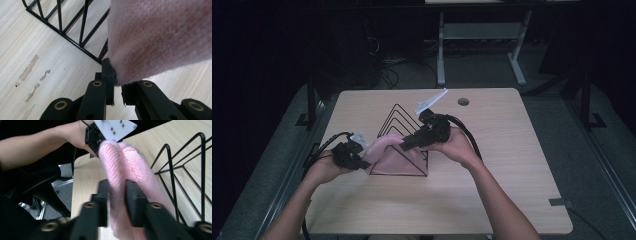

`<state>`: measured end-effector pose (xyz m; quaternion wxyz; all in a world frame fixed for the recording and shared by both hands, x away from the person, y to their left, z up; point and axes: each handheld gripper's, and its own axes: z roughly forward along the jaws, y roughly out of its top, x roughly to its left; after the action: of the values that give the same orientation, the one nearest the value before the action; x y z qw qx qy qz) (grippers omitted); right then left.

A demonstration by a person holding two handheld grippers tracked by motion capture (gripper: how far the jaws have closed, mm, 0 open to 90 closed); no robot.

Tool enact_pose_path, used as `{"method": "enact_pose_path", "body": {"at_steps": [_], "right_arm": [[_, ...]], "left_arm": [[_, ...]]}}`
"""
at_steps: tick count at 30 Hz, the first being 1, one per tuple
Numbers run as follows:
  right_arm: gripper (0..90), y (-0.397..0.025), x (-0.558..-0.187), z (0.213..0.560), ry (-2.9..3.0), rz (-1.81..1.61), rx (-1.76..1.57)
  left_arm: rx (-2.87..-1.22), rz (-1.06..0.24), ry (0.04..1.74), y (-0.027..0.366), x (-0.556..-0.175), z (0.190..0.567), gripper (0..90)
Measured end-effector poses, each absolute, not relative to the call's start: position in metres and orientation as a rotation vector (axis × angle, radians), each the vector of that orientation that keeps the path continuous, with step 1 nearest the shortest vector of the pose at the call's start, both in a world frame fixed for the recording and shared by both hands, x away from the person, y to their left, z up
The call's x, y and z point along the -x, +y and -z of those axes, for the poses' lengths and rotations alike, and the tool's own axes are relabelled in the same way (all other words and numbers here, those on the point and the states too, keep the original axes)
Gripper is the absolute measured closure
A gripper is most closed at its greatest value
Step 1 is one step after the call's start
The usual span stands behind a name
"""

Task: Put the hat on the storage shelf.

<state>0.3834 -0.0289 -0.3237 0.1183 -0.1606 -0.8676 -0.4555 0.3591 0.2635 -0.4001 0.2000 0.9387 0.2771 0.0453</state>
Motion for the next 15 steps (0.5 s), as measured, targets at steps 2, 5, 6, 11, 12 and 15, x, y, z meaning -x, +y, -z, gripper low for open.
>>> {"method": "enact_pose_path", "body": {"at_steps": [2, 5, 6, 11, 12, 15], "right_arm": [[59.5, -0.038, -0.380, 0.323, -2.524, 1.375, 0.494], [51.3, -0.058, -0.377, 0.323, -2.516, 1.430, 0.555], [49.0, -0.064, -0.376, 0.323, -2.513, 1.440, 0.572], [41.2, -0.101, -0.373, 0.327, -2.520, 1.492, 0.693], [40.1, -0.109, -0.372, 0.327, -2.518, 1.494, 0.727], [37.9, -0.123, -0.370, 0.329, -2.516, 1.523, 0.772]], "left_arm": [[-2.615, -0.123, 0.776, 0.265, -0.358, 0.399, 77.3], [-2.597, -0.125, 0.795, 0.269, -0.358, 0.396, 71.9], [-2.592, -0.123, 0.800, 0.270, -0.357, 0.395, 70.7], [-2.544, -0.130, 0.811, 0.276, -0.354, 0.389, 64.7], [-2.539, -0.123, 0.812, 0.276, -0.354, 0.389, 62.9], [-2.541, -0.128, 0.806, 0.275, -0.353, 0.387, 60.5]]}}
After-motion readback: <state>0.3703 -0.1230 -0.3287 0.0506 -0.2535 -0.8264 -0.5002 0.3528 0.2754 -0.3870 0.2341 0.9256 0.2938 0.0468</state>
